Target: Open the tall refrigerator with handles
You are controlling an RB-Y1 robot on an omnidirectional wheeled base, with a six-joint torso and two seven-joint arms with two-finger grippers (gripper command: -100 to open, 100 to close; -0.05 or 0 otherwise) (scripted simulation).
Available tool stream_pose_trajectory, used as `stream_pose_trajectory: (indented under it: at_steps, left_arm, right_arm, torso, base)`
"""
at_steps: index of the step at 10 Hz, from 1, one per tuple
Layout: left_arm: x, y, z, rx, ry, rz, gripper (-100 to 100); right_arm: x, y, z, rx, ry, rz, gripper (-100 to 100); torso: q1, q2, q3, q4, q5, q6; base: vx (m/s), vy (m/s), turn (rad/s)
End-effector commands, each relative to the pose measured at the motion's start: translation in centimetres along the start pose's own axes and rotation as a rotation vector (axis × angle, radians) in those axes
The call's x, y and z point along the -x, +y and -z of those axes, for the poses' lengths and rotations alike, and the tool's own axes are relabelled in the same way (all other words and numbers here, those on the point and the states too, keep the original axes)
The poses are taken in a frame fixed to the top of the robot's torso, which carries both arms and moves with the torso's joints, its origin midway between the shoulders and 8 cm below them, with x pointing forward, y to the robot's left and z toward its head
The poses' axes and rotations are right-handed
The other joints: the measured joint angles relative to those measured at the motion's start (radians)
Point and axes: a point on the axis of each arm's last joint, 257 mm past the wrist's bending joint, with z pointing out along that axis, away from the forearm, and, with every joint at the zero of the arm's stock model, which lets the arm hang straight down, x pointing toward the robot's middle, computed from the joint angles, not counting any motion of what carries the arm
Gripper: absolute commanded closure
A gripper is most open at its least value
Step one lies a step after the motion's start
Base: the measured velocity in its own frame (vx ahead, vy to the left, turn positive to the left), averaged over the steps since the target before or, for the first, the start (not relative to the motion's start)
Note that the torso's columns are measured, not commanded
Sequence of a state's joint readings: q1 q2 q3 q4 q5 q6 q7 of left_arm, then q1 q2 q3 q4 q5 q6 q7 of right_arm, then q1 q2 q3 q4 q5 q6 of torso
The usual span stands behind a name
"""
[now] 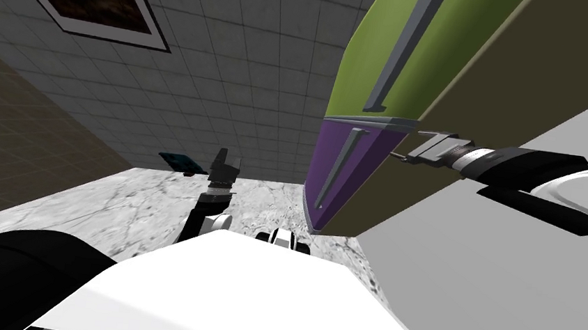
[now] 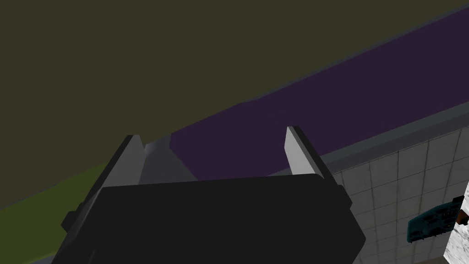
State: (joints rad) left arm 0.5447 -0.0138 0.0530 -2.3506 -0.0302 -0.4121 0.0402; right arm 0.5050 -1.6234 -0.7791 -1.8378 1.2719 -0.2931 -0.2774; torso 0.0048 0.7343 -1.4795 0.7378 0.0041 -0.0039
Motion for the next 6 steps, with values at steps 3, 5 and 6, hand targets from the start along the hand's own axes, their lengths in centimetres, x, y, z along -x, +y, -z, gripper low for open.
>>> stream_pose_trajectory:
  at_steps: [3, 5, 6]
  left_arm:
    - [0.0, 0.0, 0.0, 0.000, 0.000, 0.000, 0]
    - [0.0, 0.0, 0.0, 0.000, 0.000, 0.000, 0]
    - [0.0, 0.0, 0.0, 0.000, 0.000, 0.000, 0]
  right_arm:
    - [4.4, -3.9, -1.3, -0.029, -0.028, 0.150, -100]
    - [5.9, -4.6, -1.8, -0.031, -0.039, 0.196, -100]
    - [6.0, -4.6, -1.8, -0.030, -0.040, 0.198, -100]
  torso:
    - [0.006, -0.004, -0.005, 0.000, 0.006, -0.006]
    - [0.008, -0.007, -0.006, -0.002, 0.004, -0.004]
    - [0.005, -0.007, -0.006, -0.002, 0.003, -0.005]
  base:
    - [-0.009, 0.018, 0.055]
    - [0.002, 0.019, 0.060]
    - [-0.010, 0.027, 0.010]
